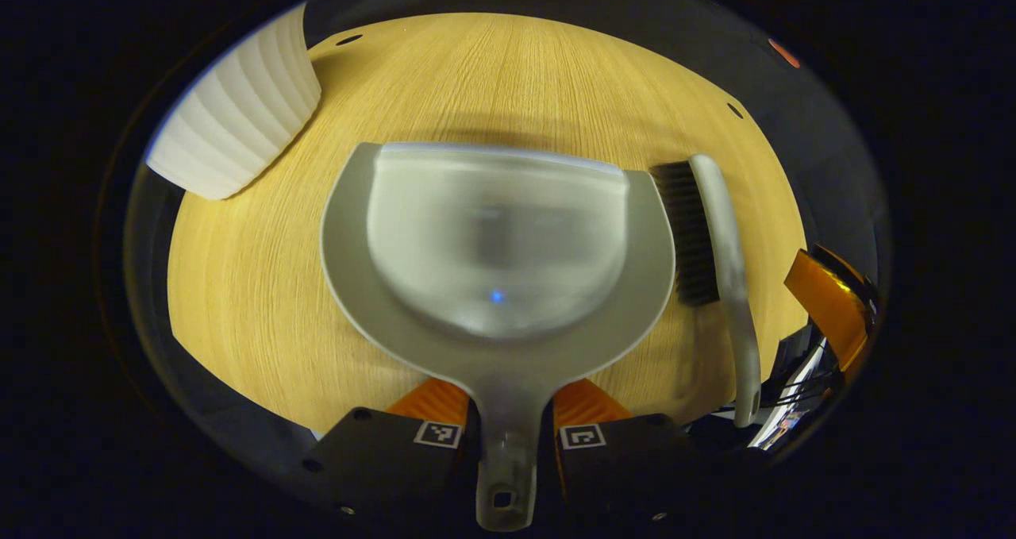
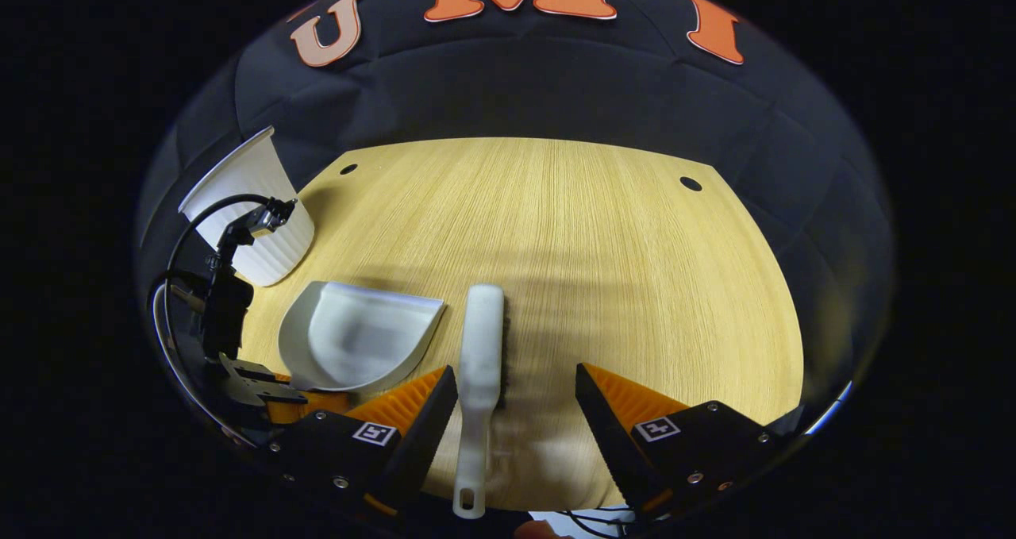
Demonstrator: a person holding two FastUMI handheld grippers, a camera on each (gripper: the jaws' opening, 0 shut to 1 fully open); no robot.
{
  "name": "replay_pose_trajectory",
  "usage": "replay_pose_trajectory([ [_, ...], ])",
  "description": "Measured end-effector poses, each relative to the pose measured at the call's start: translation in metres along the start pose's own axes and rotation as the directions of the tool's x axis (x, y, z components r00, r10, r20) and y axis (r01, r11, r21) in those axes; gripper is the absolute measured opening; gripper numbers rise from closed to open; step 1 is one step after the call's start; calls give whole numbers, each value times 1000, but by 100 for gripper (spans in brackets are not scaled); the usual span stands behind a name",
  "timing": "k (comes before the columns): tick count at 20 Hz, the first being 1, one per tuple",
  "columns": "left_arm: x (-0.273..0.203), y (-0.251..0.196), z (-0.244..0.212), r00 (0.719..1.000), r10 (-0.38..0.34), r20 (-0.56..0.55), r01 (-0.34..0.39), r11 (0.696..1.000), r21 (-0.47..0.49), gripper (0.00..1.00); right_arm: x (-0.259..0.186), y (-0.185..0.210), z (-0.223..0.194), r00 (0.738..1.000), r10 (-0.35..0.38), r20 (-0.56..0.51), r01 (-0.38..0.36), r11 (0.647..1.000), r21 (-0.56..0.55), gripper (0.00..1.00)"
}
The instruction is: Pick up the small broom and dustpan from the desktop, sweep the trash into the dustpan with the broom, and then empty the trash into the garbage bin.
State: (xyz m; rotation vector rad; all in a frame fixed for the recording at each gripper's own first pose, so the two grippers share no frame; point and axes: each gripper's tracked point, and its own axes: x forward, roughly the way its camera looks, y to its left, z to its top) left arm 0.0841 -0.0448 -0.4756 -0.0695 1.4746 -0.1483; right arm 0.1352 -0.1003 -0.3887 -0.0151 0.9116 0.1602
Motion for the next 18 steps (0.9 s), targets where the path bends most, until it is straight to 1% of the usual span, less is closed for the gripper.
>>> replay_pose_trajectory([
  [2, -2, 0, -4, 1000, -3, -21, 3, 1000, 4, 34, 1, 0, 2, 1000, 1, 3, -2, 1000, 6, 93],
  [3, -4, 0, -7, 1000, 7, -28, -6, 1000, 20, 35, 2, 0, 2, 1000, 3, 4, -3, 1000, 7, 93],
  [5, -9, -1, -6, 1000, 17, -6, -17, 998, 54, 47, 1, 0, 1, 1000, 3, 6, -3, 1000, 8, 93],
  [6, -12, -3, -5, 1000, 15, 3, -16, 998, 66, 56, 1, 0, 2, 1000, 5, 7, -5, 1000, 7, 93],
  [7, -21, -6, -3, 1000, 5, 13, -6, 997, 72, 57, -1, -1, 2, 1000, 6, 10, -6, 1000, 7, 93],
  [9, -37, -7, -3, 1000, -15, 20, 13, 997, 70, 61, -5, -1, 7, 1000, 6, 31, -6, 1000, 4, 93],
  [10, -44, -5, -2, 999, -9, 34, 7, 998, 67, 65, -8, -3, 11, 999, 0, 46, 0, 1000, 3, 93],
  [11, -51, -3, 0, 998, -10, 57, 6, 998, 63, 66, -11, -4, 16, 998, -5, 61, 5, 1000, 5, 93],
  [12, -59, 0, 7, 996, 0, 88, -6, 998, 66, 75, -13, -8, 22, 996, -15, 83, 14, 1000, 13, 93],
  [13, -67, 0, 15, 991, 4, 135, -15, 997, 78, 80, -19, -10, 30, 994, -22, 110, 19, 1000, 24, 93],
  [14, -76, 0, 29, 981, 8, 193, -27, 995, 96, 80, -25, -12, 39, 989, -32, 143, 27, 999, 35, 93],
  [16, -106, 0, 58, 947, 12, 320, -59, 989, 139, 80, -41, -21, 64, 971, -62, 232, 53, 998, 46, 93],
  [18, -144, -5, 88, 893, 14, 450, -93, 984, 154, 80, -64, -26, 88, 951, -82, 297, 66, 996, 64, 93],
])
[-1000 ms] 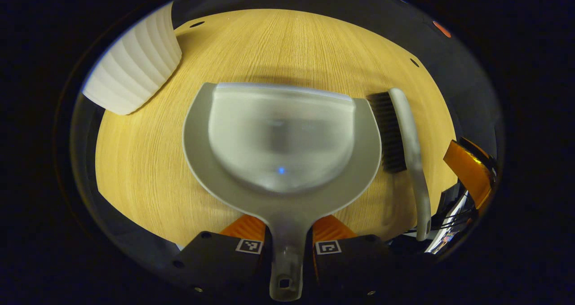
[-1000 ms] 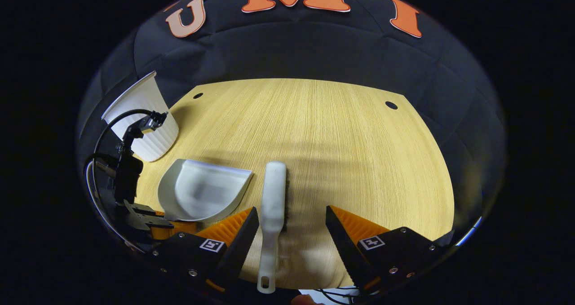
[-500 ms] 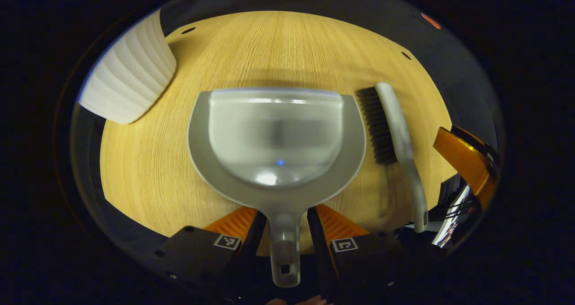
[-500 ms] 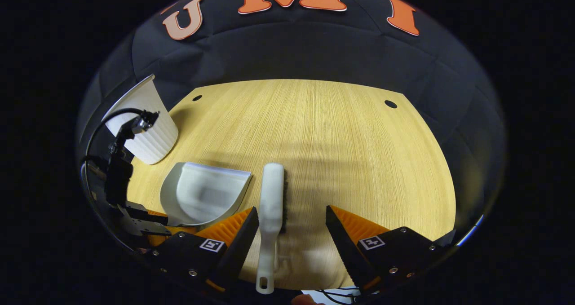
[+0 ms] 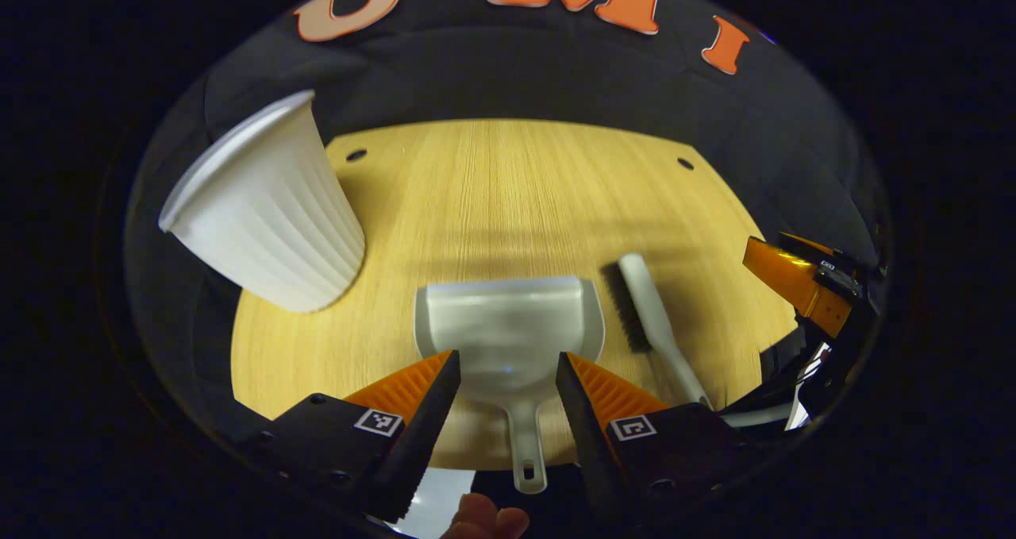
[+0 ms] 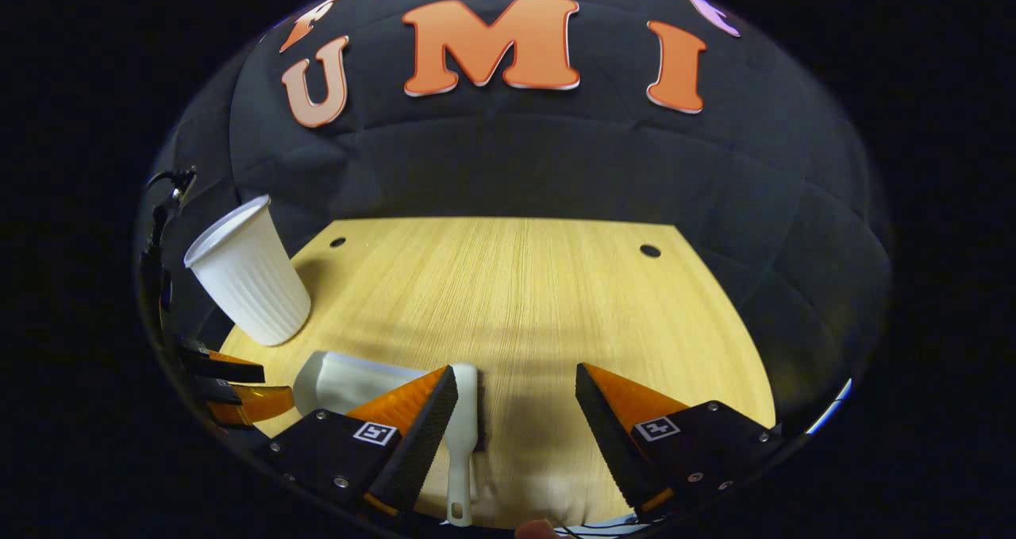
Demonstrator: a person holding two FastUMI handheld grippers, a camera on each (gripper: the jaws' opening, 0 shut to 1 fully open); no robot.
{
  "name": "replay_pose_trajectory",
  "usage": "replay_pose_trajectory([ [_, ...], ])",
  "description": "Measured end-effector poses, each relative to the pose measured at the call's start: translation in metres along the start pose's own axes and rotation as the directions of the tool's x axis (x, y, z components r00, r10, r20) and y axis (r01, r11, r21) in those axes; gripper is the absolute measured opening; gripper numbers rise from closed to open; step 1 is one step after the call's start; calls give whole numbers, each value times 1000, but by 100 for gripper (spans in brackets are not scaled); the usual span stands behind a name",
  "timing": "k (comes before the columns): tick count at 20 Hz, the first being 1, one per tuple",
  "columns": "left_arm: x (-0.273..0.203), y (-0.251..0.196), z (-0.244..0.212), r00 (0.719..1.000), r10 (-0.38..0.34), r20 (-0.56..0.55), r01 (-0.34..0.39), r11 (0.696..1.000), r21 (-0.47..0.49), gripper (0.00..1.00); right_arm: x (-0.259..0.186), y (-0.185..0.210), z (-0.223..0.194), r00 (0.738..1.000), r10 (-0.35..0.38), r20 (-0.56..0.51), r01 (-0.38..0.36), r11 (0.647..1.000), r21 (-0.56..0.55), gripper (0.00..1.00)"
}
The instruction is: Pick up the small broom and dustpan from the desktop, sweep the trash into the dustpan with the broom, and then empty the trash into the garbage bin.
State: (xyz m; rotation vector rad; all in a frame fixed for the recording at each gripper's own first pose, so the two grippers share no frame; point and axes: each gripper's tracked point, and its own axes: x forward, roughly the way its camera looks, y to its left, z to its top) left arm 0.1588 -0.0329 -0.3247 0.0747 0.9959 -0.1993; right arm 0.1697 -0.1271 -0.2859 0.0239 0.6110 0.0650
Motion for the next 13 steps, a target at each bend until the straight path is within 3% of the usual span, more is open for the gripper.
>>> replay_pose_trajectory([
  [3, -33, -2, 52, 987, 18, 161, -15, 1000, -15, 80, -18, -2, 50, 993, -12, 116, 10, 1000, 18, 93],
  [5, -59, -6, 88, 959, 41, 280, -35, 999, -27, 80, -32, -2, 79, 979, -26, 203, 28, 1000, -4, 93],
  [9, -101, -13, 147, 862, 74, 502, -75, 997, -19, 79, -61, 2, 132, 937, -33, 349, 56, 997, -55, 92],
  [11, -124, -19, 164, 833, 94, 545, -112, 994, -1, 79, -77, 8, 154, 914, -18, 405, 48, 997, -63, 93],
  [13, -142, -23, 179, 785, 96, 612, -117, 993, -6, 79, -90, 15, 178, 885, -2, 466, 40, 996, -73, 92],
])
